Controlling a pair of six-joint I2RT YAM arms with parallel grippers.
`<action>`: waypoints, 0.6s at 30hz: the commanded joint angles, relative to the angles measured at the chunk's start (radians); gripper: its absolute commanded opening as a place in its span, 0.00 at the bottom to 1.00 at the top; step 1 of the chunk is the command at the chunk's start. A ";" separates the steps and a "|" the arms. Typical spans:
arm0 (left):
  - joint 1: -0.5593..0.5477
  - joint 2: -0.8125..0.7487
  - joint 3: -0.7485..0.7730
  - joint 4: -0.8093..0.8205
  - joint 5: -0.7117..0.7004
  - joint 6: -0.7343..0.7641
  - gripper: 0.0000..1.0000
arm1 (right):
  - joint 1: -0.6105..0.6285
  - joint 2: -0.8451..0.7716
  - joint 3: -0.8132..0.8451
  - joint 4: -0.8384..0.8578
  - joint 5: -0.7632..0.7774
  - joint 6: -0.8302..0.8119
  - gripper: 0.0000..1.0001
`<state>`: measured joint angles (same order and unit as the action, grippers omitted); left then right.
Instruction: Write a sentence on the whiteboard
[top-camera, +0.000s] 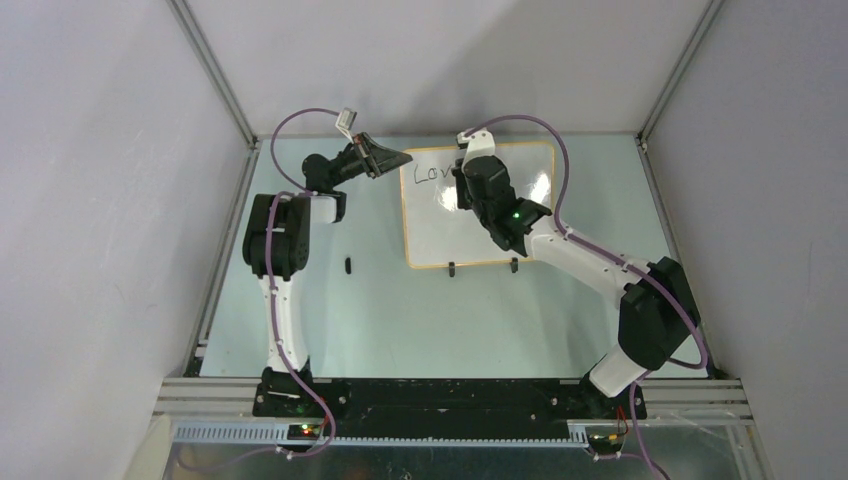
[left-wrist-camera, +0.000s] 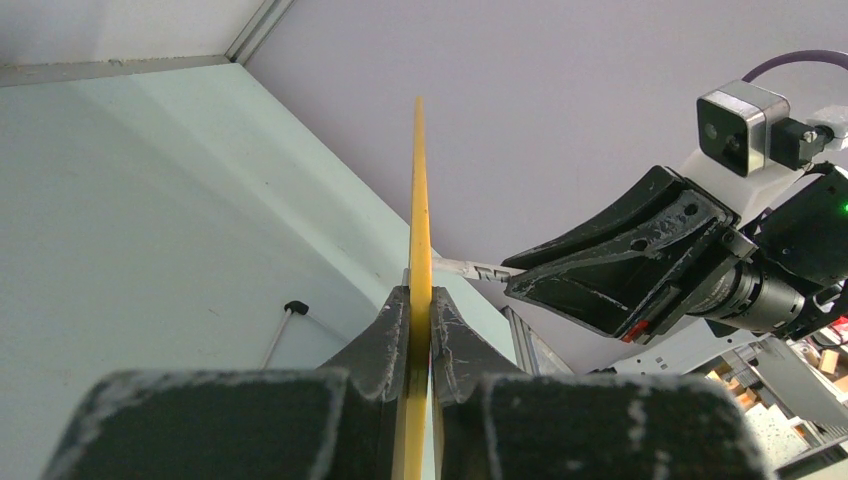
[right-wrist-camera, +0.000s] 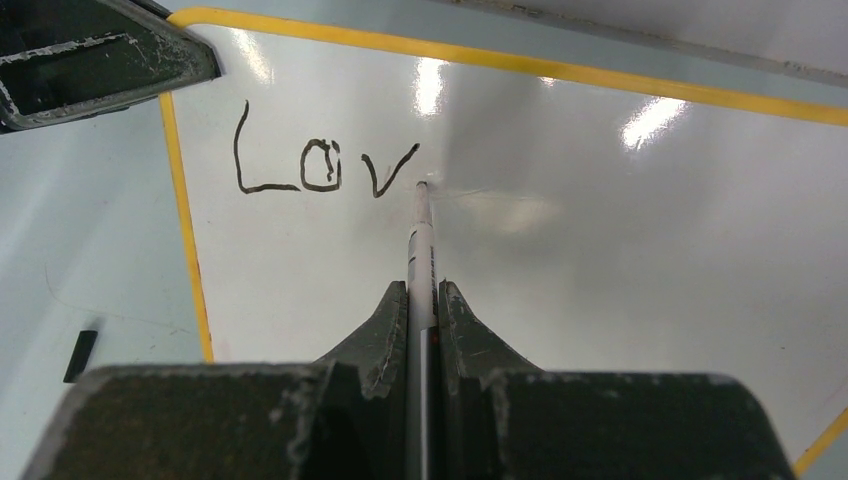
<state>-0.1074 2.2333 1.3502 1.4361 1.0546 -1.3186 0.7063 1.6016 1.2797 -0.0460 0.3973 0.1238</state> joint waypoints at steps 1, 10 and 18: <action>-0.004 -0.030 0.014 0.060 0.005 -0.009 0.00 | -0.003 0.010 0.045 0.008 0.008 0.007 0.00; -0.004 -0.031 0.014 0.060 0.004 -0.008 0.00 | -0.013 -0.001 0.044 -0.021 0.050 0.015 0.00; -0.004 -0.030 0.016 0.060 0.005 -0.008 0.00 | -0.019 -0.006 0.044 -0.032 0.070 0.022 0.00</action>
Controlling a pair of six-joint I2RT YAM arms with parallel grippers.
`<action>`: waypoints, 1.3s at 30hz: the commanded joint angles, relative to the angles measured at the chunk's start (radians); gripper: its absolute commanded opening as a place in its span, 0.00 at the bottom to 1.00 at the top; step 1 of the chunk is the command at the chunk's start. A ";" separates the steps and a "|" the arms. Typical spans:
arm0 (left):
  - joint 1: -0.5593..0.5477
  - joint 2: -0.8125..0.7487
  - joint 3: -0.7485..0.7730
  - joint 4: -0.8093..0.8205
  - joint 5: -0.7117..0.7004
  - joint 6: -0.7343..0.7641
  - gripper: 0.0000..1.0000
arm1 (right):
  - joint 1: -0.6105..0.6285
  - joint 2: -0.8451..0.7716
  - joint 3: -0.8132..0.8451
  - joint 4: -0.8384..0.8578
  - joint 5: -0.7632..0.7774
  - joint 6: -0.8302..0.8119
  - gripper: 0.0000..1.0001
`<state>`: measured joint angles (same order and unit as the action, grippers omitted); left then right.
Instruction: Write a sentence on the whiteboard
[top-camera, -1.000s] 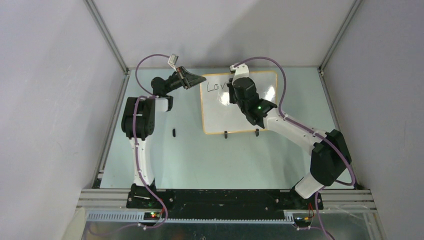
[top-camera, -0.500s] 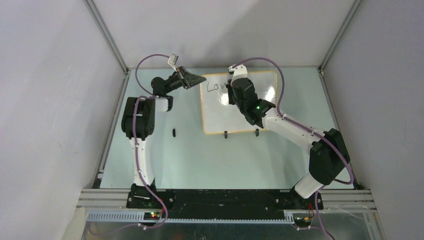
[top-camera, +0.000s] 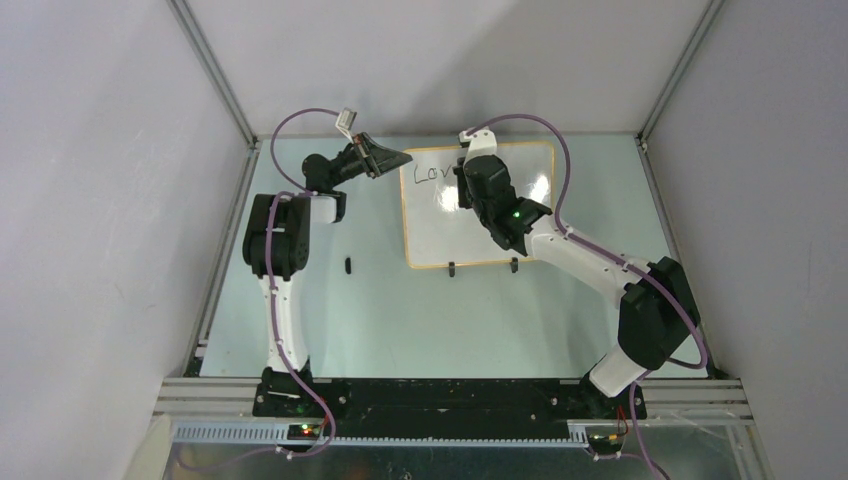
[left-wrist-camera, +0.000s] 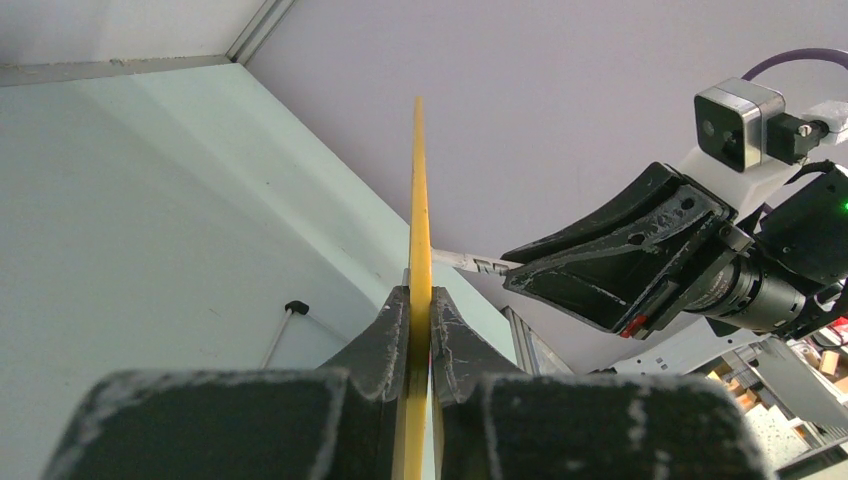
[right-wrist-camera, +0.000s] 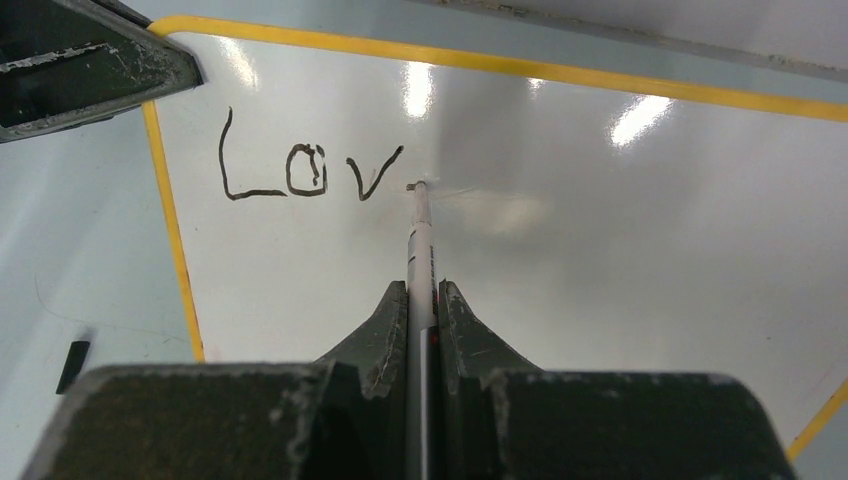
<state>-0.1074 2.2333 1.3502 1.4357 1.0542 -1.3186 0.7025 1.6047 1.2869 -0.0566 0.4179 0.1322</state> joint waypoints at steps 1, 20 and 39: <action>-0.004 -0.030 0.016 0.061 0.005 -0.008 0.00 | -0.015 -0.009 0.038 -0.023 0.052 0.015 0.00; -0.006 -0.029 0.018 0.058 0.004 -0.010 0.00 | -0.018 -0.013 0.039 0.035 -0.004 -0.002 0.00; -0.005 -0.030 0.014 0.059 0.005 -0.008 0.00 | -0.012 0.004 0.056 0.009 -0.042 -0.002 0.00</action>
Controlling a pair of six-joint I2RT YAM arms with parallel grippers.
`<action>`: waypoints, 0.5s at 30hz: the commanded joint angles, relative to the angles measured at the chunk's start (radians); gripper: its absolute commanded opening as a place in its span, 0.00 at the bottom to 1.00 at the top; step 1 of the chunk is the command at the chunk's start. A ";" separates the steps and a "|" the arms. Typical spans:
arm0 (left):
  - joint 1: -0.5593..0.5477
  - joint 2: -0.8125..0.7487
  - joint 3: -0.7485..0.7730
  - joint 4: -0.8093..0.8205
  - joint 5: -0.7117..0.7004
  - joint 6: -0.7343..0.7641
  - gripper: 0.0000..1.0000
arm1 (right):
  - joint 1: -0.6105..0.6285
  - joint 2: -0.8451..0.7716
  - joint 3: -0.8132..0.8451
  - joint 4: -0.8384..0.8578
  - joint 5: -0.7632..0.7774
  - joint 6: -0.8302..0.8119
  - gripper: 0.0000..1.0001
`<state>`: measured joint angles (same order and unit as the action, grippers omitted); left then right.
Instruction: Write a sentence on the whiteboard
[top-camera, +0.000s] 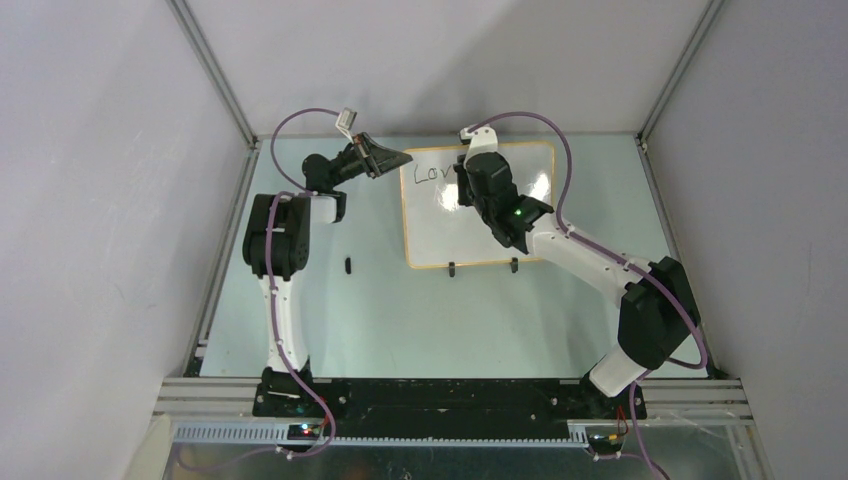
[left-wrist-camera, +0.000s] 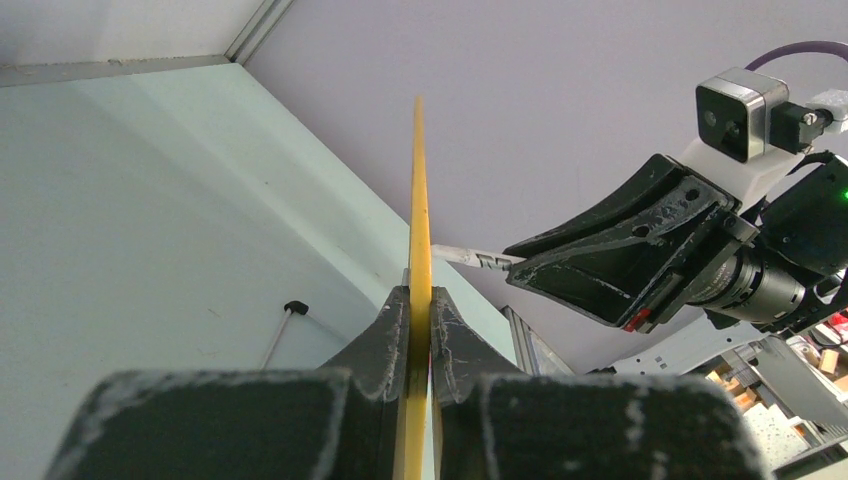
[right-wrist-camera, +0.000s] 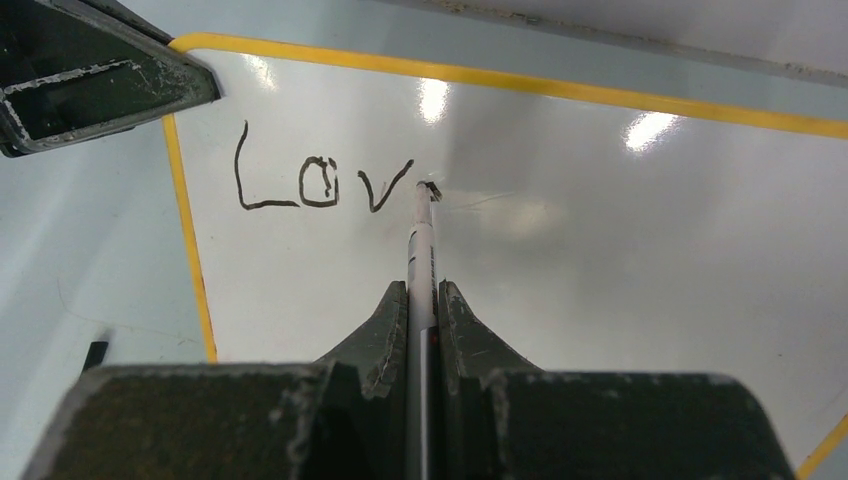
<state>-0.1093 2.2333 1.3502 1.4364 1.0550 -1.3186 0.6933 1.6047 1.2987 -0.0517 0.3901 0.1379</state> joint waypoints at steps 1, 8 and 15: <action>-0.004 -0.030 0.014 0.058 0.006 -0.007 0.00 | -0.002 0.005 0.044 0.003 -0.017 -0.008 0.00; -0.003 -0.030 0.014 0.058 0.005 -0.006 0.00 | 0.000 0.006 0.045 -0.025 -0.022 -0.008 0.00; -0.004 -0.030 0.016 0.057 0.006 -0.007 0.00 | 0.001 0.001 0.044 -0.072 -0.014 -0.010 0.00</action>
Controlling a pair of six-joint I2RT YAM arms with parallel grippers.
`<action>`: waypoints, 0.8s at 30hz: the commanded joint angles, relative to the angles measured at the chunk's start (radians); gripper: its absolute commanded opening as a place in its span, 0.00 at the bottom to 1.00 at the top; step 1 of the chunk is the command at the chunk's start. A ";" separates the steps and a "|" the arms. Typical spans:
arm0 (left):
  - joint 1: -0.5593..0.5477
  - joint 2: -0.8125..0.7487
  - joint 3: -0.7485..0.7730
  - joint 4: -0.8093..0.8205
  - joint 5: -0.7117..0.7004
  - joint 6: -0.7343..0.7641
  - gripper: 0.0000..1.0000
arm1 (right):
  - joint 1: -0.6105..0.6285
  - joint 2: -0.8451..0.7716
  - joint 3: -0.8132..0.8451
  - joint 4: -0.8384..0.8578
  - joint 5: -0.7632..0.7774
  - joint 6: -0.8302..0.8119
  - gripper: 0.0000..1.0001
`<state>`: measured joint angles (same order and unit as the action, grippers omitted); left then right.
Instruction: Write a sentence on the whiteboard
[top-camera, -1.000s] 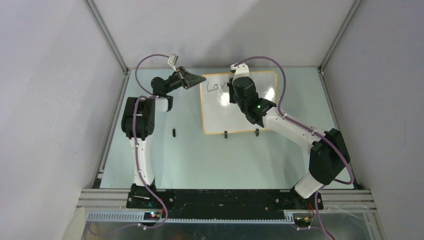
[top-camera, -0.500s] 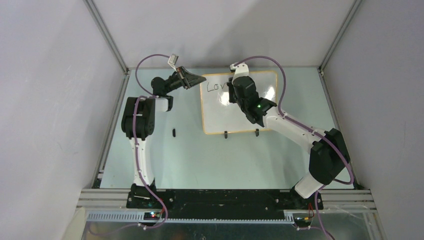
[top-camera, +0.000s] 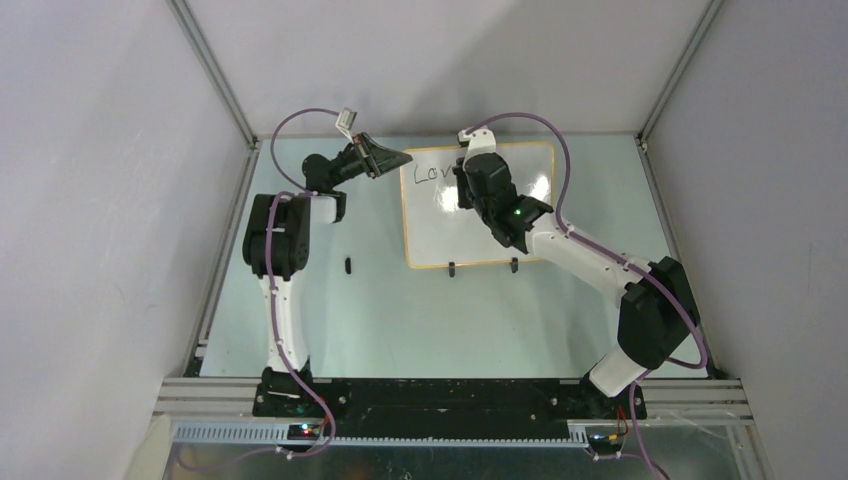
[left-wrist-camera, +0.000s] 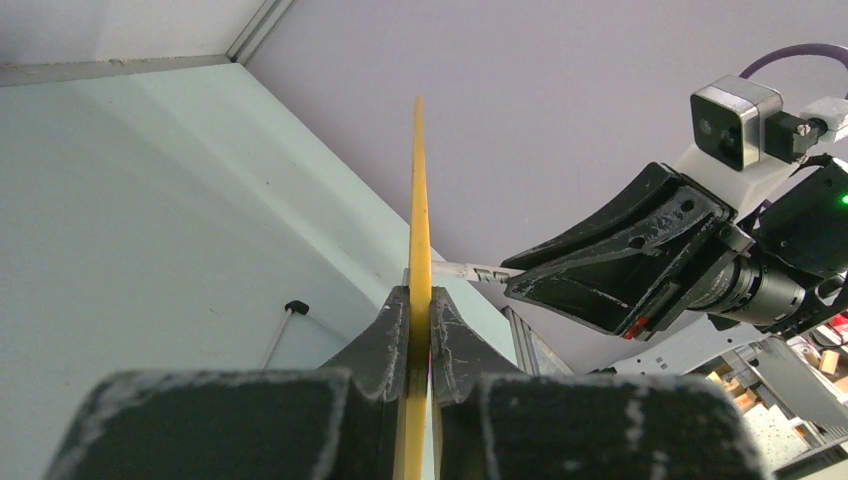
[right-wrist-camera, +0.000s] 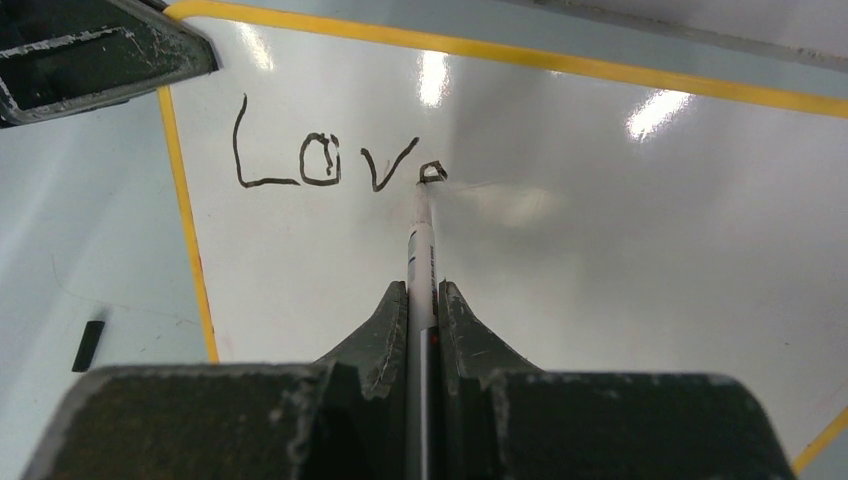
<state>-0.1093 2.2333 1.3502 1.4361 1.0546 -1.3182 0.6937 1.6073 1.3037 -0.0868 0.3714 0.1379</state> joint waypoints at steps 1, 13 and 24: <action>-0.003 -0.030 0.016 0.057 0.006 -0.007 0.00 | 0.001 -0.003 0.039 -0.040 0.006 -0.010 0.00; -0.004 -0.031 0.016 0.056 0.006 -0.007 0.00 | 0.001 -0.012 0.040 -0.062 0.089 -0.007 0.00; -0.004 -0.029 0.016 0.054 0.005 -0.006 0.00 | 0.010 -0.068 -0.026 0.035 0.082 -0.021 0.00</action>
<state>-0.1093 2.2333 1.3502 1.4349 1.0546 -1.3182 0.6991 1.6024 1.3071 -0.1219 0.4206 0.1379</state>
